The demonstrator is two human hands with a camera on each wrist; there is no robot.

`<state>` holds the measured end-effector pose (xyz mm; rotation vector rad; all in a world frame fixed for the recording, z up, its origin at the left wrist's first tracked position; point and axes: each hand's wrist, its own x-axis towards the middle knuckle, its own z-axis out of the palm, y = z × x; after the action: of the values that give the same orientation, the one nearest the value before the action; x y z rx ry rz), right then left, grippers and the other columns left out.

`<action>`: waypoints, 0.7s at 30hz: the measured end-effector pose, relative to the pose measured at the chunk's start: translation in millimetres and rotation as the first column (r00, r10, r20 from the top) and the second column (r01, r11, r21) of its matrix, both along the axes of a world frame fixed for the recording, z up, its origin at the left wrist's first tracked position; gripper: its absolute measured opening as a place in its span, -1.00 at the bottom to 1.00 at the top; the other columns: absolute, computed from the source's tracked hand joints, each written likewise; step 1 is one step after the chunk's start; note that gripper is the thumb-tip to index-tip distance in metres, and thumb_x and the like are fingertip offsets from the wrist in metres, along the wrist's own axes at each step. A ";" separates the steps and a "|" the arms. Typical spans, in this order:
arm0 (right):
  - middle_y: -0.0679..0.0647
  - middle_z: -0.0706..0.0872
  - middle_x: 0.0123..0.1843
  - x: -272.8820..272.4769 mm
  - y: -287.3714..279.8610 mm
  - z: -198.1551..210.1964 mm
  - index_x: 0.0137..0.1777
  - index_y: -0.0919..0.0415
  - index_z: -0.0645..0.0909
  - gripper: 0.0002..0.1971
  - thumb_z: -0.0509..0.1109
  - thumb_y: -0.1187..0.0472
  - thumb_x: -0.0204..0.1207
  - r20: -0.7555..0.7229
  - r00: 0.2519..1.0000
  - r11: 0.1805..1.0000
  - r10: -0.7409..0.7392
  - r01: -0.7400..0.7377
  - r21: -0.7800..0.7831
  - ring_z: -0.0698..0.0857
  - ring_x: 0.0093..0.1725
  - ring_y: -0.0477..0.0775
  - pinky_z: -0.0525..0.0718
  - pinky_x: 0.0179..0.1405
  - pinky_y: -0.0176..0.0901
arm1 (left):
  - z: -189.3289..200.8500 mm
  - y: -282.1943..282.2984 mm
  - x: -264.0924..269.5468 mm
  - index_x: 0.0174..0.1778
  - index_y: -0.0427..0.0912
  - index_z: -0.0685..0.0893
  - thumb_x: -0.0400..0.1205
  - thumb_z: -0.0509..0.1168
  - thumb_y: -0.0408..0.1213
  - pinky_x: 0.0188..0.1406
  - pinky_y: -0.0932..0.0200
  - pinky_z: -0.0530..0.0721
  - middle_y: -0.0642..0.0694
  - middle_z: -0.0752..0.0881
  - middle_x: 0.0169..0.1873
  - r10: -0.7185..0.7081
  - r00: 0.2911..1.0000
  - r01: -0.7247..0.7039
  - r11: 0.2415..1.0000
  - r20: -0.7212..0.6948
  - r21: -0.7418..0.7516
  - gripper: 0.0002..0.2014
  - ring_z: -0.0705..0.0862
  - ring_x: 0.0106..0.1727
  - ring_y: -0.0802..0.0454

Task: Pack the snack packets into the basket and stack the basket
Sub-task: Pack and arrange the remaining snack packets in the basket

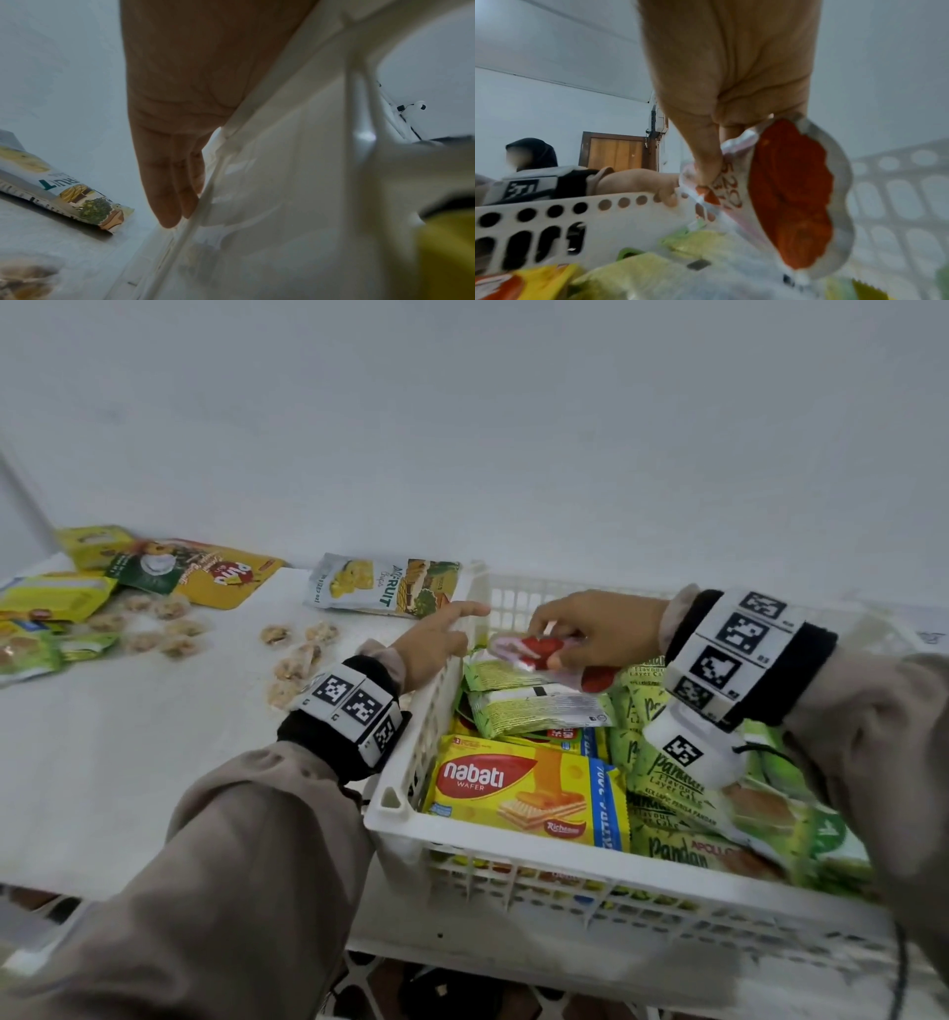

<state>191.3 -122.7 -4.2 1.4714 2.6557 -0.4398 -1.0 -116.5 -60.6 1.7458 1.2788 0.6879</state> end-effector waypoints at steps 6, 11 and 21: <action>0.08 0.68 0.06 -4.3 30.6 4.5 0.21 0.13 0.63 -0.76 0.29 0.25 0.57 -0.001 0.988 0.972 -0.157 0.155 0.175 0.59 -0.06 0.05 0.55 -0.06 -0.15 | 0.0 2.0 -1.6 0.43 -0.08 0.39 0.58 0.03 -0.58 0.42 -0.01 0.26 -0.23 0.28 0.53 -0.007 1.000 0.007 1.000 -0.018 -0.005 -0.48 0.27 0.51 -0.16; 0.04 0.69 0.20 -16.5 50.1 -13.1 0.31 0.02 0.58 -0.69 0.24 0.21 0.60 0.110 0.974 0.959 -0.200 0.171 0.228 0.62 0.01 0.06 0.56 -0.05 -0.14 | -0.1 2.4 -1.1 0.47 -0.09 0.35 0.58 0.04 -0.60 0.46 -0.01 0.24 -0.21 0.26 0.54 0.008 1.000 -0.007 1.000 0.018 -0.004 -0.45 0.25 0.54 -0.15; 0.04 0.59 0.34 -29.8 57.0 -20.3 0.36 0.10 0.51 -0.66 0.26 0.27 0.59 0.068 0.992 0.980 -0.107 0.093 0.176 0.58 0.26 0.06 0.46 0.13 -0.21 | -2.0 3.5 -2.5 0.49 -0.10 0.30 0.57 0.05 -0.61 0.51 0.01 0.17 -0.16 0.20 0.57 0.013 0.999 -0.012 1.000 0.044 -0.002 -0.43 0.16 0.58 -0.08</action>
<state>161.5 -65.7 -24.5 1.6393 2.6255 -0.1577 -3.5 -113.0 -62.6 1.7133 1.2609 0.7281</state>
